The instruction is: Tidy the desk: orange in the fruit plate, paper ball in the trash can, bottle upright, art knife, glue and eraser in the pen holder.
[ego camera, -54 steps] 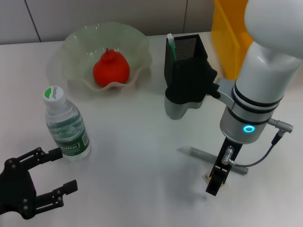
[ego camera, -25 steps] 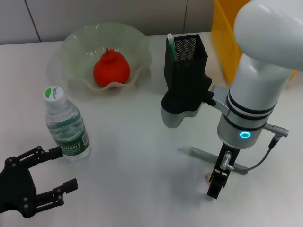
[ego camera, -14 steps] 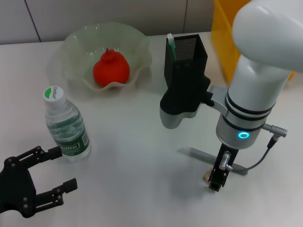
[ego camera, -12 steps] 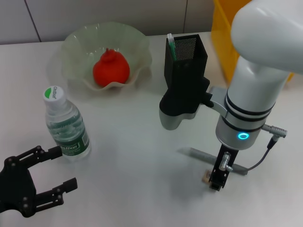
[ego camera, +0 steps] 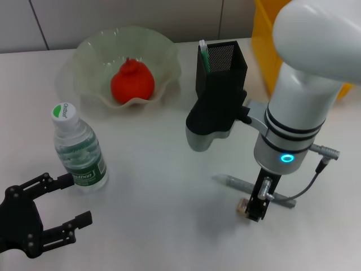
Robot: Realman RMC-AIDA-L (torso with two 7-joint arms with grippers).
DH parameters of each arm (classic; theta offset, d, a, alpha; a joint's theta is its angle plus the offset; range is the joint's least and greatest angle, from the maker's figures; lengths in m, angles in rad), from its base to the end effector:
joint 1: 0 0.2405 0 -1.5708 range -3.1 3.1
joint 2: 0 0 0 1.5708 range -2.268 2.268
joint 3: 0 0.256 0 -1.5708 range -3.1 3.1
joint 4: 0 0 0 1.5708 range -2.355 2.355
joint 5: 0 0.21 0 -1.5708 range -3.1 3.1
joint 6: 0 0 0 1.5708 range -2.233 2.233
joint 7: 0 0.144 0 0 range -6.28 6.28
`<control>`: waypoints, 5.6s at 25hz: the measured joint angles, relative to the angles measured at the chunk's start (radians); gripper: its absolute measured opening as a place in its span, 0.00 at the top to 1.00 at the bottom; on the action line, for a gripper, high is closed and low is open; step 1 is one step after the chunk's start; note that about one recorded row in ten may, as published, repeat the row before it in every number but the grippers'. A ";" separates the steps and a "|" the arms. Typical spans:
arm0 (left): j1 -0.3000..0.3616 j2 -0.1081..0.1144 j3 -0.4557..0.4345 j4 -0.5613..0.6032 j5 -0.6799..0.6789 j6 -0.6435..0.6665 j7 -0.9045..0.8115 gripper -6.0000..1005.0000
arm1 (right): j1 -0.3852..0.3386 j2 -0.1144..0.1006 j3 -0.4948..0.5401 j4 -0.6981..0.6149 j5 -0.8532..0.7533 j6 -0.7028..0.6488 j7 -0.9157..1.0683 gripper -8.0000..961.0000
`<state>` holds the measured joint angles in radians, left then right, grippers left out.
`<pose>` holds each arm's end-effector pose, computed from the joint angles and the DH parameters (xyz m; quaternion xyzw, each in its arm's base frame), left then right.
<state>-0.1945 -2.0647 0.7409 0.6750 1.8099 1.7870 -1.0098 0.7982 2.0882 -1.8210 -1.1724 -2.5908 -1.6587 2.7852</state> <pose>-0.3158 0.2241 0.0176 -0.9277 -0.1346 -0.3047 0.1685 0.1535 0.3175 -0.0719 -0.8912 0.2574 -0.3649 0.0803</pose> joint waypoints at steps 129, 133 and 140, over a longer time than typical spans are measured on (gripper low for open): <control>-0.011 0.000 -0.008 -0.041 0.006 -0.006 0.027 0.21 | 0.122 0.001 0.115 0.228 -0.004 0.195 -0.146 0.38; -0.011 0.000 -0.008 -0.041 0.006 -0.006 0.027 0.21 | 0.122 0.001 0.106 0.227 -0.002 0.200 -0.143 0.42; -0.010 0.000 -0.008 -0.041 0.006 -0.006 0.027 0.21 | 0.122 0.003 0.098 0.226 0.000 0.207 -0.143 0.51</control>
<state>-0.2044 -2.0647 0.7333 0.6335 1.8162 1.7809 -0.9832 0.9206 2.0908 -1.7232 -0.9468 -2.5906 -1.4513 2.6425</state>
